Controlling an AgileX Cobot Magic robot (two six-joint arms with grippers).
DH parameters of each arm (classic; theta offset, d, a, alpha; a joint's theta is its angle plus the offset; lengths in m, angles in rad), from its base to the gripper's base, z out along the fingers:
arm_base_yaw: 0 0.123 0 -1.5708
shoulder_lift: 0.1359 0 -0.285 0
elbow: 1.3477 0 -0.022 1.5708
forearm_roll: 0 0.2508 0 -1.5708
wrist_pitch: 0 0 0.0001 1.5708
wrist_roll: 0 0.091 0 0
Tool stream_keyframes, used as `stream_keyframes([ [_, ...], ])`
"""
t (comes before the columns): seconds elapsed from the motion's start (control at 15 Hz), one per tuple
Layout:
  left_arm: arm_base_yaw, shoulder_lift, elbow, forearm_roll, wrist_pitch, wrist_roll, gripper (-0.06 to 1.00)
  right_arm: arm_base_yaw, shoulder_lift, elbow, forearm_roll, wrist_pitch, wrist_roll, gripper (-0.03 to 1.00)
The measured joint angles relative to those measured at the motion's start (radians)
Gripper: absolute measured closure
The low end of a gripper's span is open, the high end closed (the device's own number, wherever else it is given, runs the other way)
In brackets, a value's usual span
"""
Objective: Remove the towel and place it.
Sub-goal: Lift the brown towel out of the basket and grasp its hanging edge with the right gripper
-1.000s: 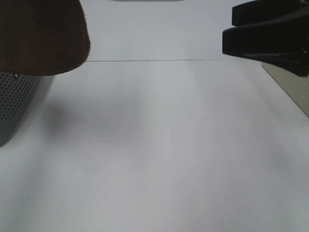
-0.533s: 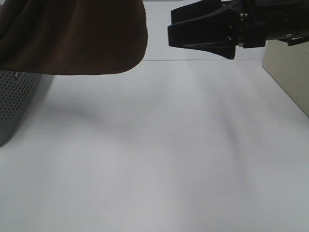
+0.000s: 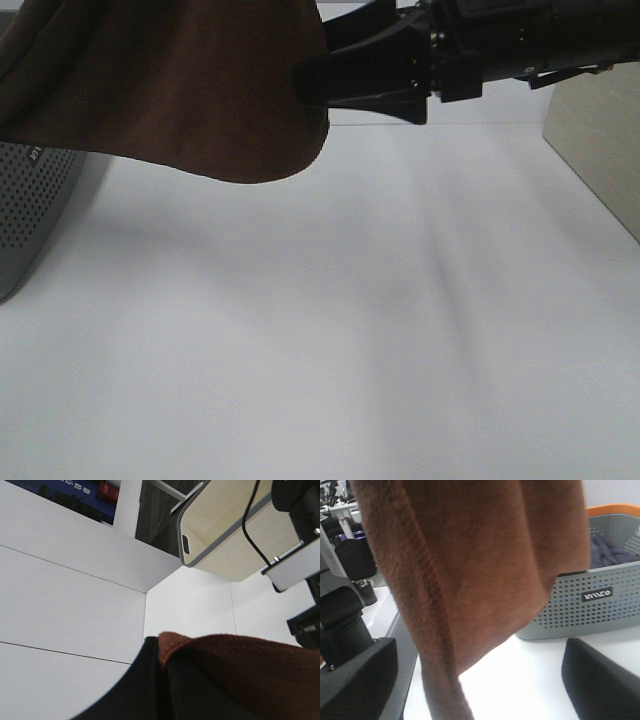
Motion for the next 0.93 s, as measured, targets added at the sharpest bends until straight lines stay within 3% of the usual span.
stream_keyframes([
  [0.27,-0.003,0.019,0.000,0.082,-0.028,-0.071,0.94,0.032,0.000,0.000,-0.046,0.006,0.013,0.16],
  [0.53,-0.003,0.031,0.000,0.110,-0.096,-0.115,0.94,0.032,0.000,0.000,-0.131,-0.015,0.063,0.39],
  [0.93,-0.003,0.031,0.000,0.113,-0.099,-0.152,0.94,0.032,0.000,0.000,-0.134,-0.069,0.080,0.73],
])
